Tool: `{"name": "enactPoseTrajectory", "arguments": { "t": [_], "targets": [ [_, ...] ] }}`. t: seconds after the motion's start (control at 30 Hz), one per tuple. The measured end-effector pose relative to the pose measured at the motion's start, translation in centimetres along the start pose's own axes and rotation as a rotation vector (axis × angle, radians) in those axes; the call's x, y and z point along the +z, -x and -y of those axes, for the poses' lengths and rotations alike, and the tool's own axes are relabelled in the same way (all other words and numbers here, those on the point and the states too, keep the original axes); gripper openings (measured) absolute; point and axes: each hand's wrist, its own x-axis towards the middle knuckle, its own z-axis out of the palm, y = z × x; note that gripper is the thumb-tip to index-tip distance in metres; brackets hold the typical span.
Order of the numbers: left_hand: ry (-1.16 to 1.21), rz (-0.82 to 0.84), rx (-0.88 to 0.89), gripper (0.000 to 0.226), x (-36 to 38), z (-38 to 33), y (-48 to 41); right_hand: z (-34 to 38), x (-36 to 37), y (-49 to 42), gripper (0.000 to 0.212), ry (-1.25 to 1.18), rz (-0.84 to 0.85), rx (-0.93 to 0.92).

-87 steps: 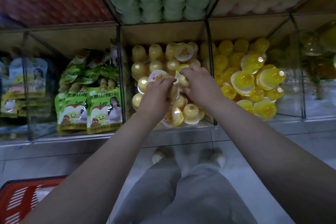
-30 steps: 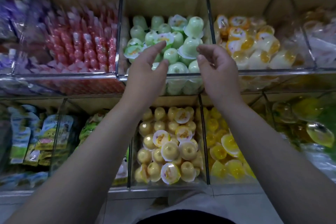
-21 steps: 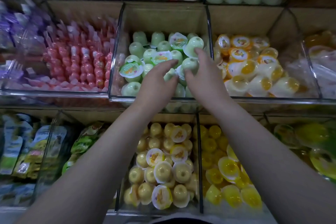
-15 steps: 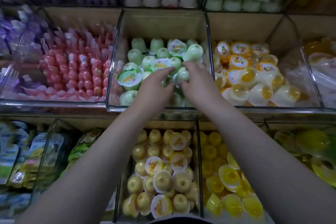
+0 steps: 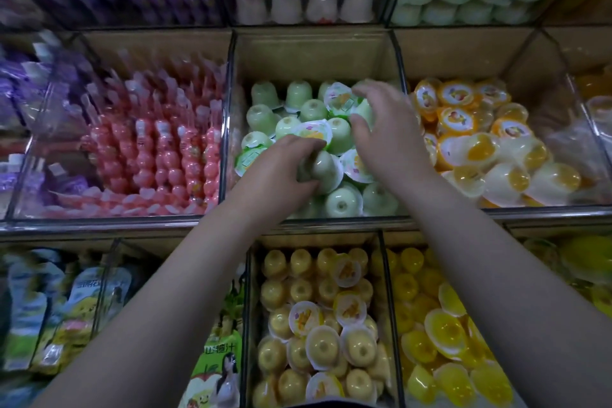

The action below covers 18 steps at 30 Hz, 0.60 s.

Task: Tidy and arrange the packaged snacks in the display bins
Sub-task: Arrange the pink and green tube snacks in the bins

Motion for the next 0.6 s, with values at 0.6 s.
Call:
{"name": "enactPoseTrajectory", "arguments": {
  "t": [0.6],
  "targets": [
    [0.123,-0.029,0.045,0.058,0.6,1.9,-0.6,0.2,0.3,-0.7,0.066,0.180,0.424,0.060]
  ]
}}
